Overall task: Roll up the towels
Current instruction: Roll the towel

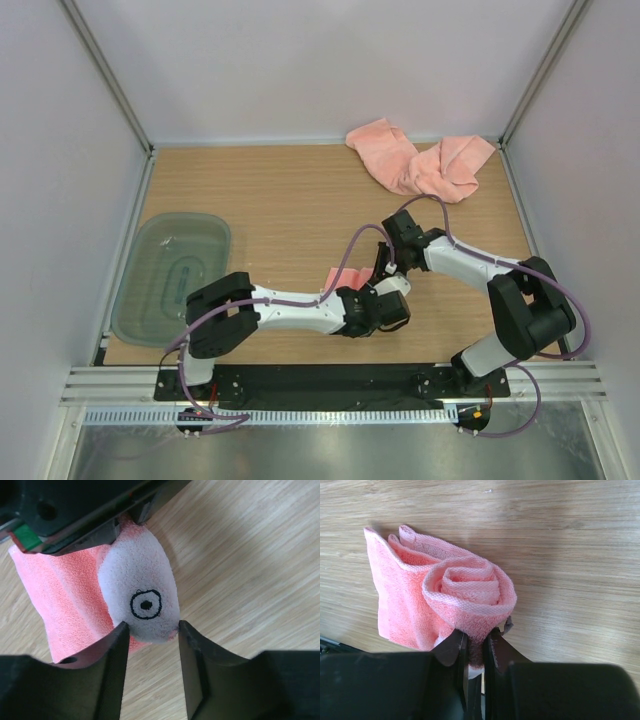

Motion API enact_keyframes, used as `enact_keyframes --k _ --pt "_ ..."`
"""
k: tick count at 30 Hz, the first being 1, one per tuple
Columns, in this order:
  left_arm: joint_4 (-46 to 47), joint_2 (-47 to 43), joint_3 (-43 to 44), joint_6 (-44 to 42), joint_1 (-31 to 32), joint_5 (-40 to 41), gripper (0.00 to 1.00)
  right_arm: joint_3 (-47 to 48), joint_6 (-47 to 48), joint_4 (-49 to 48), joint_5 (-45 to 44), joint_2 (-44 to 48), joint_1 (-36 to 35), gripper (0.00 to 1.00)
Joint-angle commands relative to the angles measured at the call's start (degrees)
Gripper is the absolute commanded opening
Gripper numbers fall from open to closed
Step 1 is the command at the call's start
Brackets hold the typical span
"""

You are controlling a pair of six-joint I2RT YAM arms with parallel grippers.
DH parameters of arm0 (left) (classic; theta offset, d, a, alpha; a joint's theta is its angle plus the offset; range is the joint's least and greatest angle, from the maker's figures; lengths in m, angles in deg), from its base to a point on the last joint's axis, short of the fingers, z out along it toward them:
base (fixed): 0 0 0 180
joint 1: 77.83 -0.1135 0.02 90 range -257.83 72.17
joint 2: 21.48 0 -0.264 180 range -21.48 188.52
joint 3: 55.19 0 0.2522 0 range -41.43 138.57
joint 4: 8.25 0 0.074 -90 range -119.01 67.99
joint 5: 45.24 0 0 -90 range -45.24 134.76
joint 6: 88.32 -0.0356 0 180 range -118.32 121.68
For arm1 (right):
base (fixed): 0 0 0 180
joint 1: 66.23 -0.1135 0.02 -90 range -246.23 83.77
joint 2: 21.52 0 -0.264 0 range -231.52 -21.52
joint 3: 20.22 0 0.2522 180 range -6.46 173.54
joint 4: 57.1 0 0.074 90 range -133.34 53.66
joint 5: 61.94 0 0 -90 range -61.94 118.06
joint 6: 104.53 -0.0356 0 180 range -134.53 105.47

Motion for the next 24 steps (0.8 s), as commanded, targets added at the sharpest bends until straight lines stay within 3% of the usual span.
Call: enact_keyframes --k 1,3,6,9,11,15,16,19,24 --pt "2.7 2.2 1.1 0.0 0.3 2.7 0.36 0.9 0.4 1.1 3.0 -0.4 -0.1 0.03" --pt "2.9 2.8 1.1 0.0 0.3 3.9 0.21 0.7 0.4 0.8 3.7 -0.4 -0.1 0.03" --pt "3.2 3.5 1.4 -0.4 0.3 4.5 0.08 -0.1 0.4 -0.4 5.7 -0.9 0.0 0.04" --pt "3.2 3.6 1.4 -1.2 0.3 4.4 0.0 -0.7 0.2 -1.1 6.1 -1.4 0.1 0.04" --pt "3.2 2.3 0.9 -1.4 0.2 3.1 0.0 -0.8 -0.2 -1.1 5.9 -1.1 0.4 0.11" --pt "3.0 -2.2 -1.7 -0.9 0.2 -0.2 0.0 -0.3 0.6 -0.8 6.2 -0.3 4.5 0.34" --pt "2.8 -3.4 -3.0 -0.9 0.2 -1.1 0.0 0.2 1.0 -0.1 6.5 -0.3 5.6 0.45" --pt "2.8 -7.9 -6.2 0.5 0.0 -3.8 0.0 1.1 3.2 2.0 6.3 0.3 9.5 0.63" --pt "6.2 -15.7 -13.1 4.1 -3.4 -11.1 0.0 2.0 5.5 4.7 4.6 2.2 13.6 0.78"
